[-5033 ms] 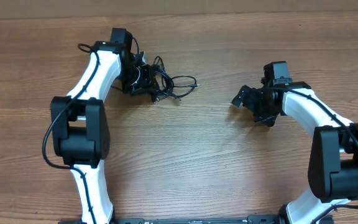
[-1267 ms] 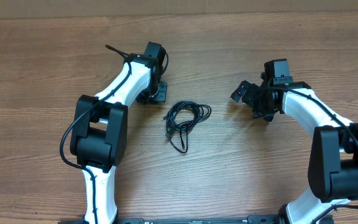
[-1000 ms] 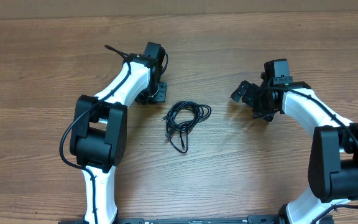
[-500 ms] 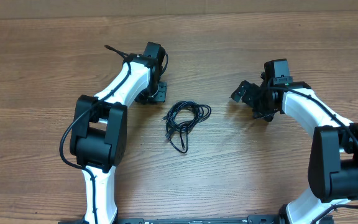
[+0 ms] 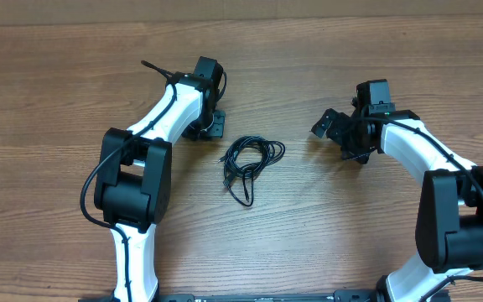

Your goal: Untangle cables

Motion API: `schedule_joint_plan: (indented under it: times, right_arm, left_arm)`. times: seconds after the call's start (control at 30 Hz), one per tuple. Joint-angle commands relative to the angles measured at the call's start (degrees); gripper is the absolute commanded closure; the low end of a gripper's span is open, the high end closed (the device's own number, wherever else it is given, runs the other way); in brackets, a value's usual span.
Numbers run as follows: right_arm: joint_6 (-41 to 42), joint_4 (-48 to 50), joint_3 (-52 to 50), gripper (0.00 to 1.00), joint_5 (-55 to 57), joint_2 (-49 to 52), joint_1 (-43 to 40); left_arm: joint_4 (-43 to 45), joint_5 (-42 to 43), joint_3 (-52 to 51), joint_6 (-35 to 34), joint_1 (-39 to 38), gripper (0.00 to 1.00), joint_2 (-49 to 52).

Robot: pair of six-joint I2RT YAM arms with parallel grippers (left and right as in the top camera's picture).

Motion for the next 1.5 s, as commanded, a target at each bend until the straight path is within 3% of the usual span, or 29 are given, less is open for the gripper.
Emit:
schedule_joint_plan:
  times: [0.0,0.4,0.73,1.0,1.03,1.13,1.23,1.47]
  right_arm:
    - [0.2,0.2,-0.3,0.0,0.2,0.2,0.3]
    - [0.2,0.0,-0.3,0.0,0.2,0.2,0.3]
    - [0.2,0.1,-0.3,0.0,0.2,0.2,0.3]
    - [0.2,0.0,-0.3,0.0,0.1,0.2,0.3]
    - [0.2,0.3,-0.3,0.0,-0.4,0.2,0.3]
    - [0.2,1.4,-0.2,0.0,-6.6,0.2,0.3]
    - [0.2,3.0,-0.2,0.0,-13.6,0.2,0.3]
    - [0.2,2.8,-0.3,0.02,-18.6,0.2,2.2]
  left_arm:
    - [-0.3,1.2,-2.4,0.5,-0.2,0.96,1.8]
    - [-3.5,6.0,-2.5,0.5,-1.2,0.96,1.8]
    - [-14.7,7.1,-2.3,-3.2,-3.0,0.96,1.7]
    - [-20.3,8.1,8.2,-3.4,-0.8,0.96,-0.9]
    - [-20.7,8.9,9.7,-3.2,-0.7,0.92,-0.9]
    - [-19.0,14.6,11.8,-0.7,-0.6,0.68,-0.9]
    - [-17.7,19.6,11.7,2.2,-1.4,0.66,-0.6]
    - [-17.0,18.7,11.0,2.7,-3.5,0.6,0.9]
